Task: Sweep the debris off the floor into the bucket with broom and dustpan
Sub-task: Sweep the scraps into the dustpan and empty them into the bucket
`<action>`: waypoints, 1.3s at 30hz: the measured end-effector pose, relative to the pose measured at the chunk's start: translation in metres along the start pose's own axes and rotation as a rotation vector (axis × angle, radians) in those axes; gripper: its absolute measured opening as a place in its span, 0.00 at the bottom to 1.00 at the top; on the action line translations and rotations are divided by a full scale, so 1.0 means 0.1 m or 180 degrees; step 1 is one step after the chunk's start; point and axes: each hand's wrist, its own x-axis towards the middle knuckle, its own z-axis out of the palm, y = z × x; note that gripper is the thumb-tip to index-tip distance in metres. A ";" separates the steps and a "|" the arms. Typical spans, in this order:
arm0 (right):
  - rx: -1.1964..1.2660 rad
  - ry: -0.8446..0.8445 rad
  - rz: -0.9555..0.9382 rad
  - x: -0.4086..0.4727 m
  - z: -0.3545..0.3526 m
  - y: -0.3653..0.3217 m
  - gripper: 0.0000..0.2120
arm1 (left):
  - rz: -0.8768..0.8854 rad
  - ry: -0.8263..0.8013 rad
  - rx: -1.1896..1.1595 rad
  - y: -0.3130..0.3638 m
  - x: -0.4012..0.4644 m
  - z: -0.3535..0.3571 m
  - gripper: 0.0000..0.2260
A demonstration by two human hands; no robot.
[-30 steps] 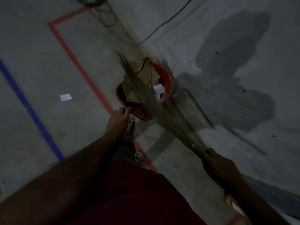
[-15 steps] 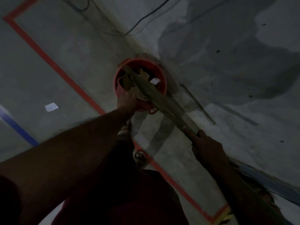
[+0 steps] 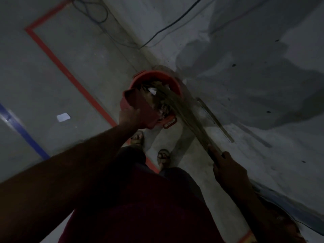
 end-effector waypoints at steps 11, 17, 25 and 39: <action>0.0469 0.0139 -0.0910 -0.33 0.20 0.37 0.35 | -0.0606 0.0679 -0.0276 0.43 -1.24 0.45 0.24; 0.0625 0.0366 -0.1935 -0.31 0.30 0.17 0.32 | -0.1066 0.1057 -0.0326 0.48 -2.03 0.72 0.22; -0.0079 0.0603 -0.3141 -0.53 0.15 -0.63 0.29 | -0.1987 0.1592 -0.0454 0.14 -3.16 1.28 0.18; -0.0993 0.0364 -0.4326 -1.93 1.01 -2.80 0.32 | -0.3790 0.2060 -0.1778 -0.72 -5.48 2.97 0.13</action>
